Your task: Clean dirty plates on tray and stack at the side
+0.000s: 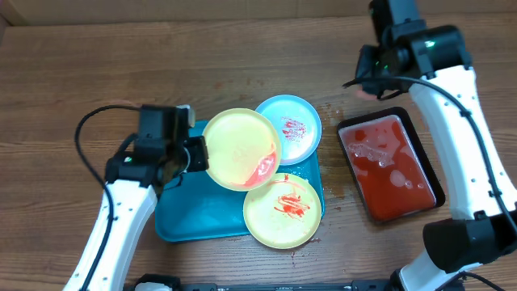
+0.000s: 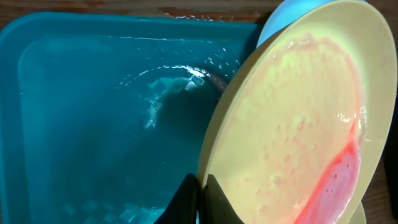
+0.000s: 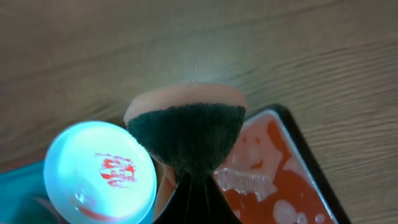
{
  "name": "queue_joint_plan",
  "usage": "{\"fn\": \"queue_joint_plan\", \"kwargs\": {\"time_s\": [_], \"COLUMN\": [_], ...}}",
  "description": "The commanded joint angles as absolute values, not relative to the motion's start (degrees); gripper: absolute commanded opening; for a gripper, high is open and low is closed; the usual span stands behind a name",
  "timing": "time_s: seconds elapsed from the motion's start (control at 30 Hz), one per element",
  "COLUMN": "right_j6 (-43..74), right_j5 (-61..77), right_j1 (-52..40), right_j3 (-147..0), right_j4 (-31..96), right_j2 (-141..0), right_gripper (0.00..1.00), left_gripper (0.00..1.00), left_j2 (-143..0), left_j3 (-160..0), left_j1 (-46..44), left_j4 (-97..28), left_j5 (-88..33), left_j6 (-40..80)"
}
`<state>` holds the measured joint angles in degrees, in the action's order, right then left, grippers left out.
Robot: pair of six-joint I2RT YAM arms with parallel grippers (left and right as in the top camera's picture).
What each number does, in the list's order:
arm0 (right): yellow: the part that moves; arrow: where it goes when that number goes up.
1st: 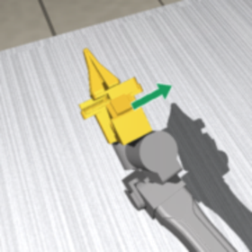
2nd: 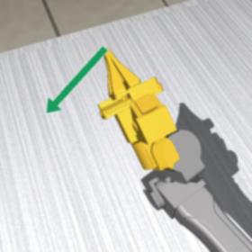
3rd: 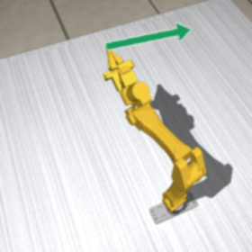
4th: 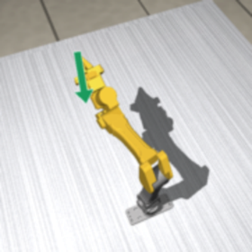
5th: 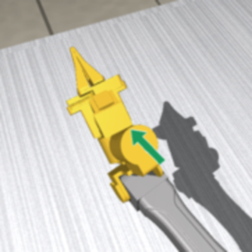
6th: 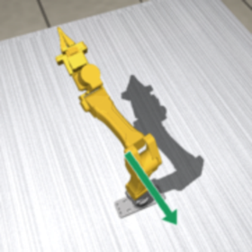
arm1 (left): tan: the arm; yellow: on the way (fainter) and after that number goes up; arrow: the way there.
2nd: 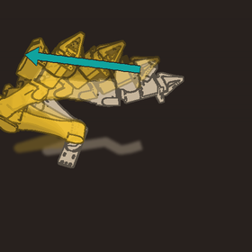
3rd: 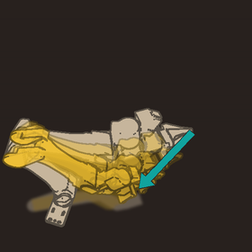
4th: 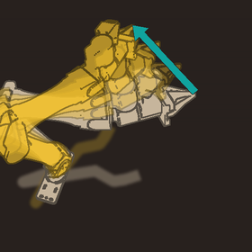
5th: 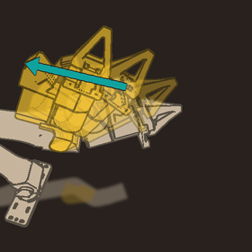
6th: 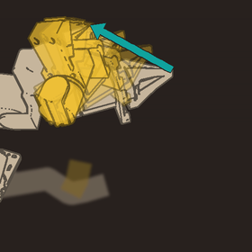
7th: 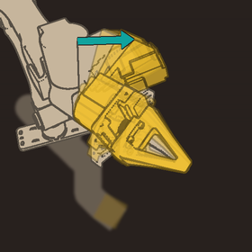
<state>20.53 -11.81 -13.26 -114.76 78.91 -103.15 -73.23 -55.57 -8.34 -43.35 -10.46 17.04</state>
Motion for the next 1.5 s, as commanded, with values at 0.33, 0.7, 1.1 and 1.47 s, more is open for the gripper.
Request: {"fn": "queue_joint_plan", "kwargs": {"time_s": [0.33, 0.7, 1.1, 1.47], "right_j6": [18.0, 18.24, 18.24, 18.22], "right_j5": [-11.68, -11.66, -11.66, -8.34], "right_j1": [-11.92, -11.92, -11.92, -11.92], "right_j3": [-138.8, -143.87, -143.87, -143.87], "right_j4": [89.78, 93.56, 93.56, 93.6], "right_j2": [-102.41, -100.42, -93.82, -89.34], "right_gripper": [0.04, 0.04, 0.04, 0.04], "left_gripper": [0.05, 0.04, 0.05, 0.05], "left_j2": [-92.77, -111.77, -121.6, -121.73], "left_j3": [-75.96, -100.44, -113.91, -114.48], "left_j1": [-19.66, -29.3, -39.66, -49.34], "left_j4": [-44.16, -48.86, -49.69, -48.07], "left_j5": [-8.25, -7.03, -2.66, 16.4], "left_j6": [17.1, 14.48, 10.0, 4.78]}}
